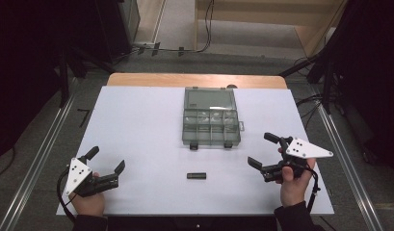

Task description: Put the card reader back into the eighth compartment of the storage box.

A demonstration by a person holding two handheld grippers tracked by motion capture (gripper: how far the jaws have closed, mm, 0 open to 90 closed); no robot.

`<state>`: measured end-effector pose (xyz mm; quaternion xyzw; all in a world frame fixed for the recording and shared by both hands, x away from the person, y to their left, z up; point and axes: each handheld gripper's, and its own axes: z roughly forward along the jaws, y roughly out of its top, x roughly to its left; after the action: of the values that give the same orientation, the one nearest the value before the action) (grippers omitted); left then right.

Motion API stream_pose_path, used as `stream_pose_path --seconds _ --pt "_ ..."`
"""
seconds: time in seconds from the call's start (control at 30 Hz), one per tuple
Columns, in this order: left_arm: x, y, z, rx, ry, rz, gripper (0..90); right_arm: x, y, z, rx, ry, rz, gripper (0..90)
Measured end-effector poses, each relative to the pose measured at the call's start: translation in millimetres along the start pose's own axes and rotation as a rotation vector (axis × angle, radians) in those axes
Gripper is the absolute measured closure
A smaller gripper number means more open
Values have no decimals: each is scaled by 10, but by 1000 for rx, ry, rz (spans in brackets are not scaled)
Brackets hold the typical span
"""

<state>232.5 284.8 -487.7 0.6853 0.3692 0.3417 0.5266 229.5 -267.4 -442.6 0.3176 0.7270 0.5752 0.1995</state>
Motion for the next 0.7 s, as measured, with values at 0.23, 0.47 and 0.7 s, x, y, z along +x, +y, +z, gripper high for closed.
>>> stream_pose_path --seconds 0.23,0.47,0.7 --pt "0 0 1 1 -1 -1 23 47 85 137 17 45 -14 0" --pt "2 0 -1 -1 -2 0 23 124 146 310 36 96 -33 0" --pt "1 1 2 1 -1 -1 23 185 184 435 56 134 -45 0"
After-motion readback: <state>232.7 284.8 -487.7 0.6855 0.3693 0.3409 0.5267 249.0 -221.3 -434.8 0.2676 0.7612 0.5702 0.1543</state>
